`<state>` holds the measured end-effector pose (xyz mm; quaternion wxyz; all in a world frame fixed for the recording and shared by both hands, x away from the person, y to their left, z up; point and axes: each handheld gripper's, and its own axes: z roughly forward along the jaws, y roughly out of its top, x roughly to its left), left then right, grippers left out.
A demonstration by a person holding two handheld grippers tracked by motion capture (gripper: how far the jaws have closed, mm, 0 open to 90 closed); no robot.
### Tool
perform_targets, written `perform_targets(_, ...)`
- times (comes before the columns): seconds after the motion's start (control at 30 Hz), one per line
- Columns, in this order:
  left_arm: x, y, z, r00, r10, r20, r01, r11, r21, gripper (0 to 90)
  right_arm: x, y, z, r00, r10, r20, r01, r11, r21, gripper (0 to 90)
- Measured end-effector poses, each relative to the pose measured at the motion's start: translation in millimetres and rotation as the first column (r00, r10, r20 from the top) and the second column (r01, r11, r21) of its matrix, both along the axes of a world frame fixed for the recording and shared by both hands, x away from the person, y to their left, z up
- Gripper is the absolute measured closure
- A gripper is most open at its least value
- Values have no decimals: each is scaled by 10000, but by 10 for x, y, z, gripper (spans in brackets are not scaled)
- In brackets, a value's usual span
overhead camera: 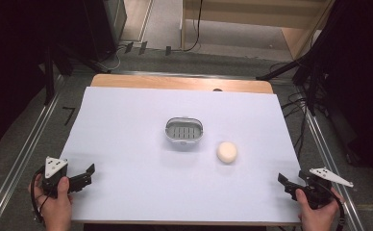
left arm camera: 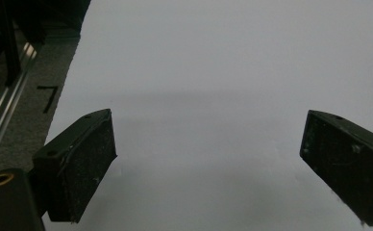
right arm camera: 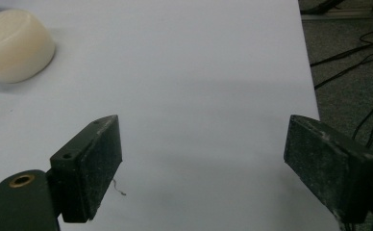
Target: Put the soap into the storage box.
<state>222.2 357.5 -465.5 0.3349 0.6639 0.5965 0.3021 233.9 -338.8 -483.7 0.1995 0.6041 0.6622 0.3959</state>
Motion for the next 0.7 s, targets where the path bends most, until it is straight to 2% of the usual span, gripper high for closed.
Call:
perform_targets(0.13,6,-11,-3,9999,-101,-64,102,9999,125,61,34,114,17,9997,149,-207,-157,9992,-380,140)
perform_targets(0.27,2,-6,-2,10000,-34,-42,35,10000,75,61,50,213,31,9990,357,-280,-369,9984,-424,156)
perform_targets(0.3,1,-5,-3,10000,-73,-8,73,9999,76,61,71,282,49,9980,523,-356,-544,9967,-601,156)
perform_targets(0.37,1,-6,-3,10000,-85,-13,85,9999,99,61,83,320,57,9978,539,-380,-563,9962,-663,156)
perform_targets(0.4,0,-9,-3,10000,-74,13,74,9999,138,61,117,386,69,9961,742,-474,-774,9945,-710,157)
perform_targets(0.57,-14,-15,-1,9999,-62,126,60,9999,151,71,167,504,73,9920,1113,-588,-1163,9891,-900,198)
perform_targets(0.67,-25,-12,2,9997,-51,218,48,9999,137,72,195,599,88,9877,1426,-636,-1484,9839,-994,247)
perform_targets(0.7,-26,-10,1,9997,-56,245,53,9999,116,72,213,657,115,9821,1730,-742,-1803,9777,-1080,329)
